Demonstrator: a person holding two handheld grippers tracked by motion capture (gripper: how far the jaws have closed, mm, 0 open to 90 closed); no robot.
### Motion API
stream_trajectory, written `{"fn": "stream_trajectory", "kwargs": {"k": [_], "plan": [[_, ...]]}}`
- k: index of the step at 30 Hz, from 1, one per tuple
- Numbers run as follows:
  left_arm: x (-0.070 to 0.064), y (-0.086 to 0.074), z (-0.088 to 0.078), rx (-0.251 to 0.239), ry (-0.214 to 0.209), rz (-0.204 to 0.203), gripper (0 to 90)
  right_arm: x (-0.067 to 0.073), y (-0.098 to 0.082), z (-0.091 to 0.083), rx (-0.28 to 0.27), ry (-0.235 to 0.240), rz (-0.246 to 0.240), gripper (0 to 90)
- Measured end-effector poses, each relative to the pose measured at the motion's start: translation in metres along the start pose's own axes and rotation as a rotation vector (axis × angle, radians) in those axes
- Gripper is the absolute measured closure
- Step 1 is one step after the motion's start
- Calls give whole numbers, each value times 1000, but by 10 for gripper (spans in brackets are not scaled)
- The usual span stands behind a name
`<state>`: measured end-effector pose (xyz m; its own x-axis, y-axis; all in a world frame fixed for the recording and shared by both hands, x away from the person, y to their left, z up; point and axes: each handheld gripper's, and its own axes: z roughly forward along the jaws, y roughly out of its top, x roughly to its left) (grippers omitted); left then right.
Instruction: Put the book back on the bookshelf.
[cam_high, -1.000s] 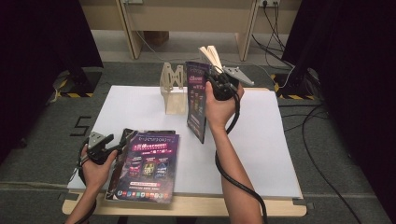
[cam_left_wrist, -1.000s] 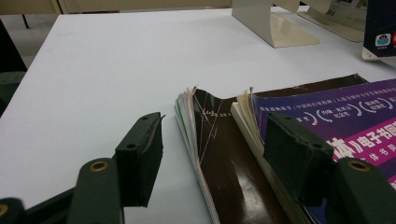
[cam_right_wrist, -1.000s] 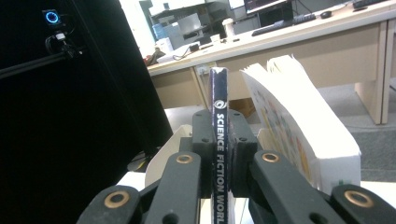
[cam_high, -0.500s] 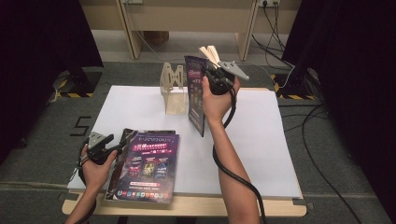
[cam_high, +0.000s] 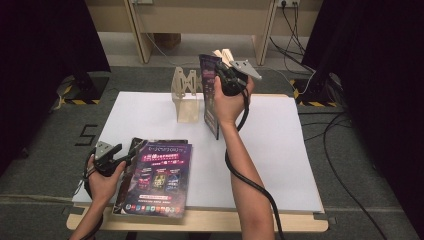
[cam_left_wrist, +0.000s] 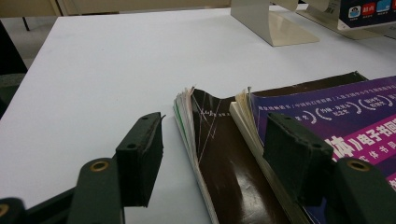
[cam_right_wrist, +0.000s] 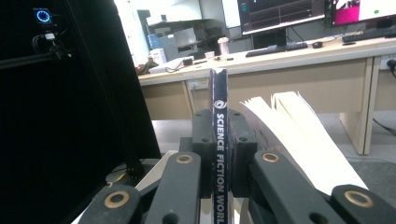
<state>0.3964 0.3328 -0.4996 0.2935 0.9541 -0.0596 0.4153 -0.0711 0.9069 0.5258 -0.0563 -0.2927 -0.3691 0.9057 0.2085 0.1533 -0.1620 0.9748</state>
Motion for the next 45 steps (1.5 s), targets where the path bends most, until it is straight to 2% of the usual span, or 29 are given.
{"fn": "stream_trajectory", "kwargs": {"k": [7,9,18,21,27,33,38,45], "plan": [[-1,0,0,-3,3,11,371,6,3,10,-17,-7,-31,848],[-1,0,0,0,3,9,372,8,3,13,-12,-3,-21,848],[-1,0,0,0,0,9,372,11,-3,30,-12,-12,-51,848],[-1,0,0,3,-2,9,371,11,-2,33,-15,-15,-40,848],[-1,0,0,0,-5,10,371,14,-8,37,-7,-29,-82,847],[-1,0,0,2,-4,11,372,20,-15,21,0,-29,-101,842],[-1,0,0,0,-4,5,372,27,-20,2,22,-28,-141,837],[-1,0,0,2,-2,7,373,25,-27,-26,49,-15,-142,833]]}}
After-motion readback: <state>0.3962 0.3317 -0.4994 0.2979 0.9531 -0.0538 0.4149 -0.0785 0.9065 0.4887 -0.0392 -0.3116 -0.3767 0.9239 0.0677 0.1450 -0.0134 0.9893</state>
